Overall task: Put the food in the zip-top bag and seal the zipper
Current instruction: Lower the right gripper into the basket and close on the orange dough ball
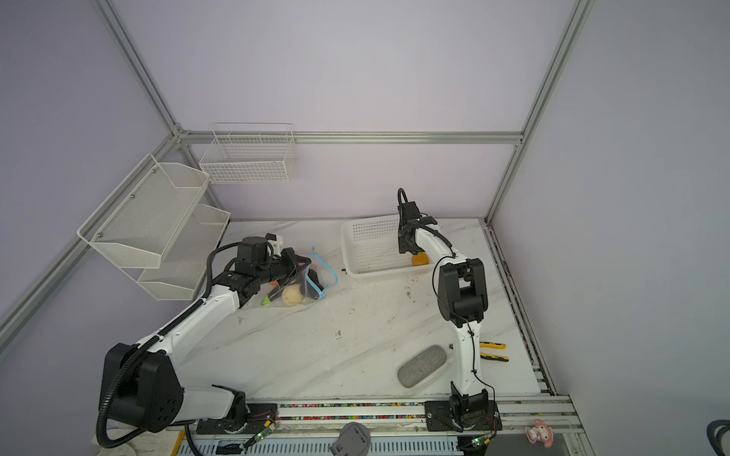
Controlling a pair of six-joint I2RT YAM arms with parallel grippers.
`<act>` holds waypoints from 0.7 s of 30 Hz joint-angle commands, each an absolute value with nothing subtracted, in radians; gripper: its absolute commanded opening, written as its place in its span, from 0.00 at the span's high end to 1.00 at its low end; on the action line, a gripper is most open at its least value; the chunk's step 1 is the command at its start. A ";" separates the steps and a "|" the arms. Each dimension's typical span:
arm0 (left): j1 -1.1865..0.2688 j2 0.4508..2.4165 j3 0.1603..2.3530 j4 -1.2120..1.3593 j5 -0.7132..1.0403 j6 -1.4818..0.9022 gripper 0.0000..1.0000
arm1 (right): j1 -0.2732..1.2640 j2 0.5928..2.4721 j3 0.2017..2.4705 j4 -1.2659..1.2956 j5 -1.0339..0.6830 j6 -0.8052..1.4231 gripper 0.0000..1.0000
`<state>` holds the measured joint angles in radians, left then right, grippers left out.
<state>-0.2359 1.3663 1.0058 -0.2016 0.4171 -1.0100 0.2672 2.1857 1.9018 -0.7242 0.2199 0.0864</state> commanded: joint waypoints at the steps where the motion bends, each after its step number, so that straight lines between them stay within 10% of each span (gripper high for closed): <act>1: -0.233 1.350 1.055 -0.177 0.431 -0.999 1.00 | 0.253 2.192 1.896 -0.757 0.221 0.074 0.33; 21: -0.233 1.362 1.060 -0.172 0.434 -0.999 1.00 | 0.235 2.208 1.839 -0.762 0.206 0.081 0.25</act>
